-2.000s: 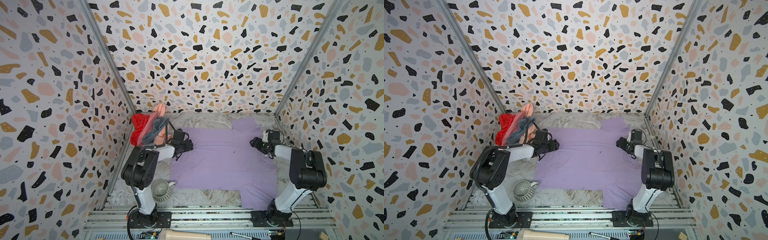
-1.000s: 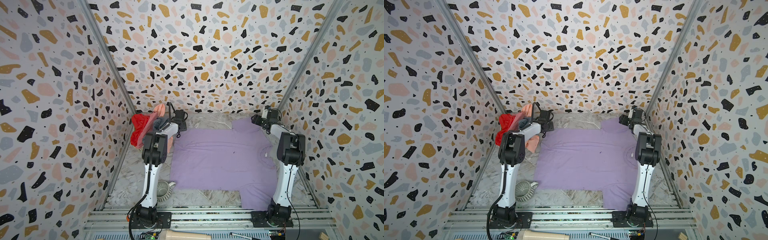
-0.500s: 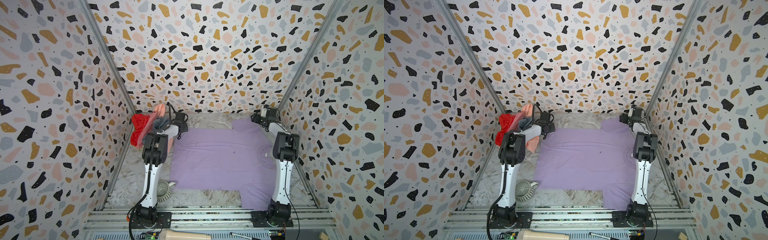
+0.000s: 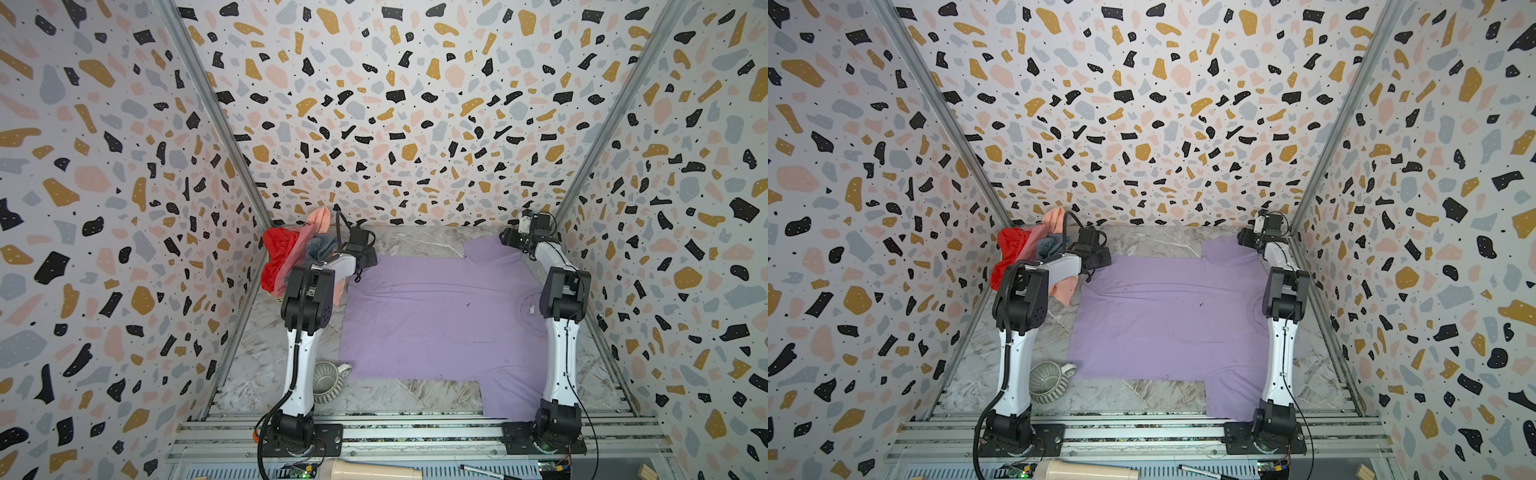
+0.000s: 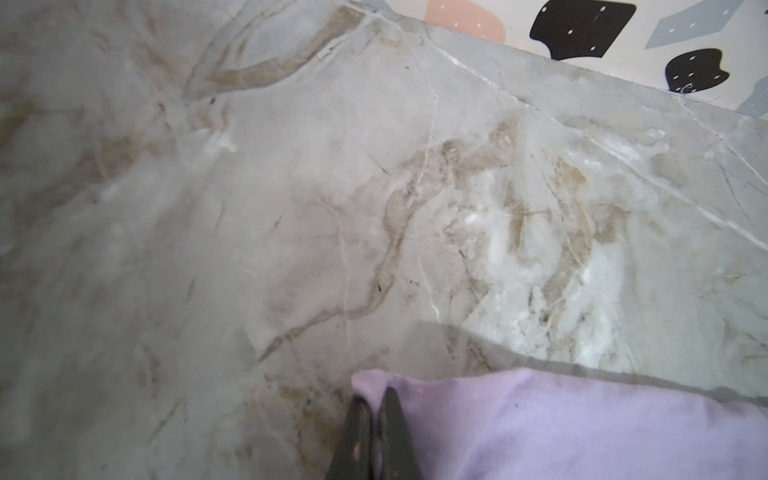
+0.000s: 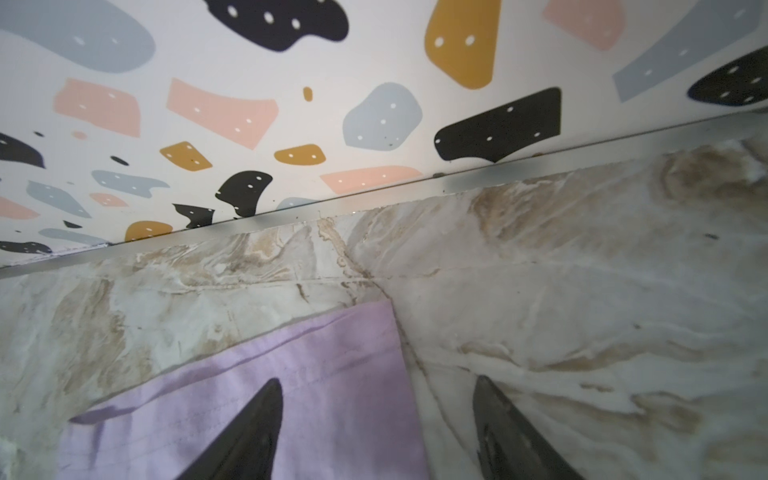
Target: Fold and stack the t-shirts
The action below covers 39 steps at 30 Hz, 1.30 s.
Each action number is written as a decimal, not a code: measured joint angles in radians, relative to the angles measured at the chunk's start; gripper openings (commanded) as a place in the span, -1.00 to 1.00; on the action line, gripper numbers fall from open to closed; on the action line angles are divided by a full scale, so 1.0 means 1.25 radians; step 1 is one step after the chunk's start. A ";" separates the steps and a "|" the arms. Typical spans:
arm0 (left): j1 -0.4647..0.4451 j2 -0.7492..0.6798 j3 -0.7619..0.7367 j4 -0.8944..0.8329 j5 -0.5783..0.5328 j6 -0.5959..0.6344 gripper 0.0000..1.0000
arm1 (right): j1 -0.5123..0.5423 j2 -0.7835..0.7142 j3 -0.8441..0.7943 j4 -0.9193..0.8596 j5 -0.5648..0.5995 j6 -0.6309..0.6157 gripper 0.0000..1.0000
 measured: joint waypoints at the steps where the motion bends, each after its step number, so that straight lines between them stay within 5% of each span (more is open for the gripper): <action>1: 0.000 0.000 0.000 0.001 0.003 -0.001 -1.00 | 0.005 0.002 0.005 -0.008 0.002 -0.011 0.07; 7: 0.000 0.000 0.000 0.011 0.043 -0.027 -1.00 | 0.056 0.024 0.042 -0.027 0.063 -0.039 -0.25; 12: 0.000 0.000 0.000 0.021 0.065 -0.042 -1.00 | 0.078 0.024 0.037 -0.018 0.091 -0.039 -0.79; 17: 0.000 0.000 0.002 0.020 0.068 -0.042 -1.00 | 0.069 0.020 0.022 -0.005 0.094 -0.035 -1.00; 27: 0.010 -0.005 0.032 0.016 0.038 -0.023 -1.00 | 0.054 -0.177 -0.244 0.067 0.069 -0.039 -1.00; 39: 0.019 -0.123 0.005 0.014 -0.002 0.044 -1.00 | 0.023 -0.392 -0.358 0.092 0.029 -0.078 -1.00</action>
